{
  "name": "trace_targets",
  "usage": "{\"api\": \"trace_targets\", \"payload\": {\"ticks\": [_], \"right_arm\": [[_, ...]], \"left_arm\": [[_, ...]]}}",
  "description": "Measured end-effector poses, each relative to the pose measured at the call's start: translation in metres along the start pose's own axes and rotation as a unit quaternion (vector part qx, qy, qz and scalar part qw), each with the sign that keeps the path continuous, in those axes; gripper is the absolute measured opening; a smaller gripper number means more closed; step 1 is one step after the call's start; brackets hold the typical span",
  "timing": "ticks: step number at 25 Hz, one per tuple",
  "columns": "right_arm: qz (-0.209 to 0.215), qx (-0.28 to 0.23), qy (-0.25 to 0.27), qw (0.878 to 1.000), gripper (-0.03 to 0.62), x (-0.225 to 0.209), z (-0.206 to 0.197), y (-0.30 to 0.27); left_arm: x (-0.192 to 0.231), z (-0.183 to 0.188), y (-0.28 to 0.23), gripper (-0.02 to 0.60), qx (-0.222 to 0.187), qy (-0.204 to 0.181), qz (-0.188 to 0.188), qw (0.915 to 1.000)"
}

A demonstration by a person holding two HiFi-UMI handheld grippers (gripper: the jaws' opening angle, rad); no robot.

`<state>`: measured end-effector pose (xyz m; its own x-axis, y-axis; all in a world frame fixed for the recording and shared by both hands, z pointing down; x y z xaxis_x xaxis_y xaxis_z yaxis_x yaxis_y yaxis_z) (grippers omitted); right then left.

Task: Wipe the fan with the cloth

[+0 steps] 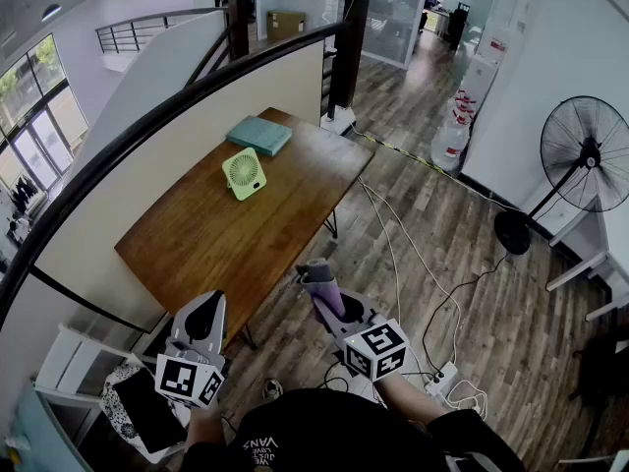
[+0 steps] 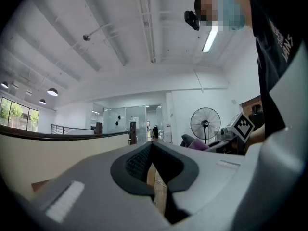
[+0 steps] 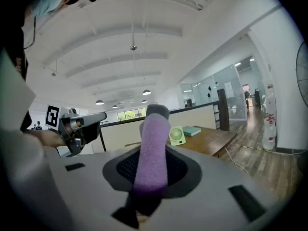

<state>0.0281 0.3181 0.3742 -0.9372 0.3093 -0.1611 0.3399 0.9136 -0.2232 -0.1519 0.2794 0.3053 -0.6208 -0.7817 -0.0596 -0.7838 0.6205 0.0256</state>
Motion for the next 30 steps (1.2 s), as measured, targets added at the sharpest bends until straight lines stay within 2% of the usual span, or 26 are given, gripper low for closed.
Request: {"api": "trace_targets", "payload": {"ticks": [4, 8, 14, 21, 30], "right_arm": [[0.018, -0.003, 0.014, 1.0, 0.098, -0.003, 0.005, 0.003], [0.062, -0.005, 0.018, 0.998, 0.1, -0.002, 0.009, 0.008], [0.073, 0.007, 0.012, 0.997, 0.1, -0.02, 0.005, -0.001], [0.077, 0.021, 0.01, 0.997, 0.1, -0.042, 0.002, -0.046], [0.063, 0.043, 0.012, 0.997, 0.1, -0.08, 0.02, -0.142]], "left_arm": [[-0.008, -0.004, -0.005, 0.011, 0.004, 0.01, 0.011, 0.9999], [-0.021, -0.01, -0.01, 0.011, 0.007, 0.009, 0.033, 0.9994], [-0.031, -0.028, -0.02, 0.011, 0.026, 0.036, 0.05, 0.9978], [0.005, -0.058, -0.057, 0.012, 0.053, 0.051, 0.045, 0.9963], [0.083, -0.086, -0.133, 0.012, 0.062, 0.072, 0.036, 0.9948]]}}
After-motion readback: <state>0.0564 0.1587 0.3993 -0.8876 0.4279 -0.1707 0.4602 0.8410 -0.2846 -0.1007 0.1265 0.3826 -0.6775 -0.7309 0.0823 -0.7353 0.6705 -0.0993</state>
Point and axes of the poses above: the fingertips, and each gripper's own axes: y backward along the fingers, x to its left, z out of its top, the point moved 1 cm from there along y, backward along the fingers, and after that the axes turned 3 degrees about -z, right-handed, at the moved point
